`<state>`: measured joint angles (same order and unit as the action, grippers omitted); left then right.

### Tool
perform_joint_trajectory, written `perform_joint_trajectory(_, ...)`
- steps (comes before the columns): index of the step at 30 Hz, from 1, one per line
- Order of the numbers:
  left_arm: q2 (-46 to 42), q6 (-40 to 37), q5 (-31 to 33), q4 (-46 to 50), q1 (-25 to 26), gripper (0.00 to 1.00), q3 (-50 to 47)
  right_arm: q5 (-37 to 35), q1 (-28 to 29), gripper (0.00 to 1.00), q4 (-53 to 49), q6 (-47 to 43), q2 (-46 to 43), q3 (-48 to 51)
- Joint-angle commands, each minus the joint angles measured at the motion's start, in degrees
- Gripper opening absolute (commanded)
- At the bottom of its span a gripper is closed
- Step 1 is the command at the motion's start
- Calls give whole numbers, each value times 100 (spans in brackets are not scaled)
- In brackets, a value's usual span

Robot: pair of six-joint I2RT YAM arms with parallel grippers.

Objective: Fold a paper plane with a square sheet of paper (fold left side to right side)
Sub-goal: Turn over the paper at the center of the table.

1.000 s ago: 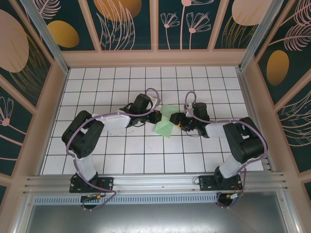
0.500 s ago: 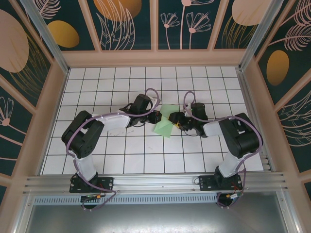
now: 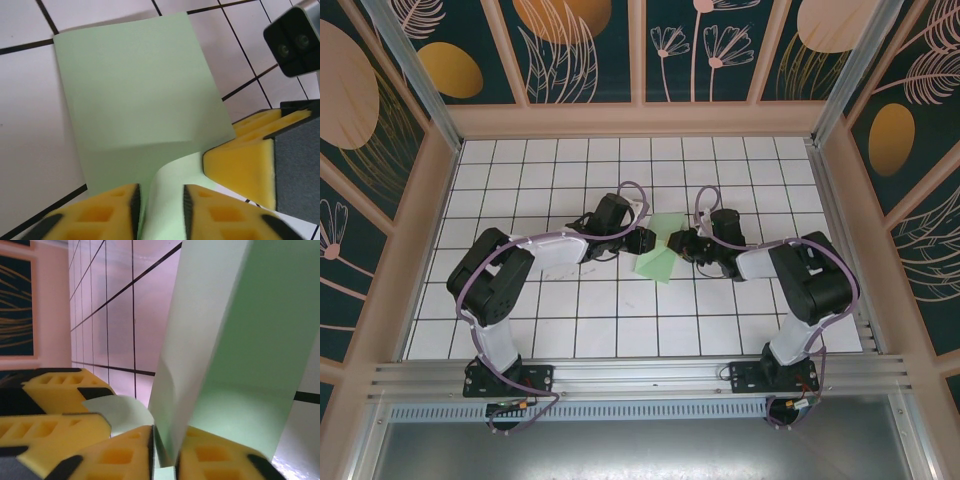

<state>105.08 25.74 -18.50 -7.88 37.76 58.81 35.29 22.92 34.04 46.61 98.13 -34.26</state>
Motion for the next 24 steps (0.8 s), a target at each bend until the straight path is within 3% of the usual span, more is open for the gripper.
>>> perform_joint_trajectory(1,-290,-88,272,95,-31,44,-35,-113,30,11,-142,-227,-9,-194)
perform_joint_trajectory(5,-862,-103,450,263,-134,64,-174,-139,-46,0,-363,-580,-391,-208)
perform_joint_trajectory(12,-2174,397,-19,-266,-673,96,-887,627,-592,0,-483,-1335,-1405,-252)
perform_joint_trajectory(18,-3165,1162,-1420,-1489,-1168,98,-1367,1619,-933,0,-898,-1935,-2313,-778)
perform_joint_trajectory(24,-3267,2144,-2707,-2967,-1183,98,-1270,2387,-877,0,-1200,-2194,-2777,-1600)
